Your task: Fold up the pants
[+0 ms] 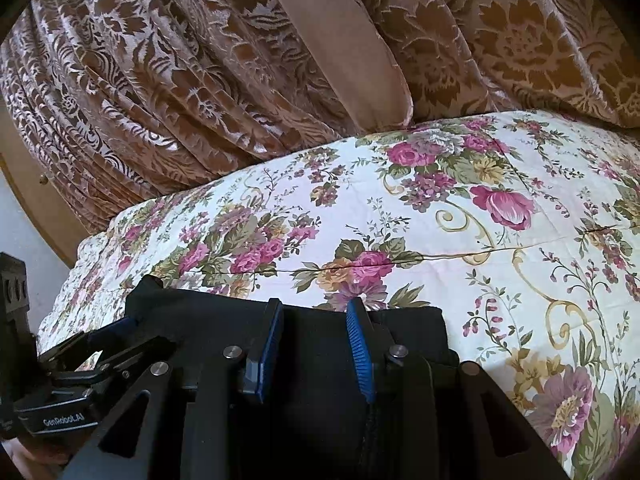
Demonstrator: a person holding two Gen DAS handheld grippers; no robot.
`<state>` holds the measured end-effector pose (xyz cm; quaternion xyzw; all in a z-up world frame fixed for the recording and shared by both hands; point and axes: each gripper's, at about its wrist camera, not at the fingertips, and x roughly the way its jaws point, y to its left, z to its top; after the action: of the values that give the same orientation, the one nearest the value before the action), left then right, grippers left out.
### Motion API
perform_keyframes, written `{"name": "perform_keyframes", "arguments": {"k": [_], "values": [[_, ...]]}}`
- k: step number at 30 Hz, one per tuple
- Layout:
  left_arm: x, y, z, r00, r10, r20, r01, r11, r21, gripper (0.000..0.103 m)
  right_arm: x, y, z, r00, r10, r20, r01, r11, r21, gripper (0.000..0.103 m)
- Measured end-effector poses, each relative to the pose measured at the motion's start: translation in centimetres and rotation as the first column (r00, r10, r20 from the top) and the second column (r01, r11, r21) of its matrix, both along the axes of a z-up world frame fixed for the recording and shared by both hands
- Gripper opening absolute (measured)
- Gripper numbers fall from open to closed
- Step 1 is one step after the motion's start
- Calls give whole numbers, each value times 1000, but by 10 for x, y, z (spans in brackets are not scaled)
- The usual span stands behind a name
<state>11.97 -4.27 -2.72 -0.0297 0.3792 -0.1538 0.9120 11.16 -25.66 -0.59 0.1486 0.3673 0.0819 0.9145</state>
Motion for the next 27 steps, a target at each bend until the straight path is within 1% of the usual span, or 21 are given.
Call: {"name": "perform_keyframes", "arguments": {"k": [3,9,12,14,15,16,18,20,21,22,23,25,27], "values": [[-12,2,1,1000,-3,30,2,1000,23,90,-7,-1,2,1000,-6,22,6,1000,5,33],[-28,7,2,998,12,59,-15,999,50,90,-22,-4,5,997,-16,69,15,1000,26,33],[-37,10,2,997,40,68,-46,996,76,91,-31,-3,7,995,-22,101,21,1000,8,33],[-40,15,0,996,63,61,-67,995,76,93,-36,-1,9,993,-24,112,26,1000,-16,33],[-42,19,-1,996,77,52,-81,994,68,97,-38,1,10,993,-25,116,28,999,-29,33],[-42,25,-5,995,93,23,-94,995,38,98,-41,2,11,992,-24,125,30,999,-39,34],[-40,40,-12,993,108,-53,-111,992,-67,98,-47,2,12,990,-21,137,27,999,-46,34],[-37,56,-21,981,129,-145,-154,971,-180,99,-51,2,12,990,-20,137,27,998,-49,34],[-36,62,-25,976,130,-176,-168,961,-221,99,-52,2,12,990,-20,136,27,998,-50,35],[-38,65,-27,974,131,-186,-175,954,-244,99,-55,2,12,990,-19,137,27,998,-52,35],[-40,66,-27,975,132,-180,-175,952,-250,99,-57,3,12,990,-18,139,26,998,-56,35],[-47,64,-25,979,130,-154,-164,959,-230,99,-62,5,12,992,-11,129,20,997,-69,36],[-54,61,-23,984,122,-132,-148,967,-210,99,-70,8,13,991,2,136,11,995,-95,42]]}}
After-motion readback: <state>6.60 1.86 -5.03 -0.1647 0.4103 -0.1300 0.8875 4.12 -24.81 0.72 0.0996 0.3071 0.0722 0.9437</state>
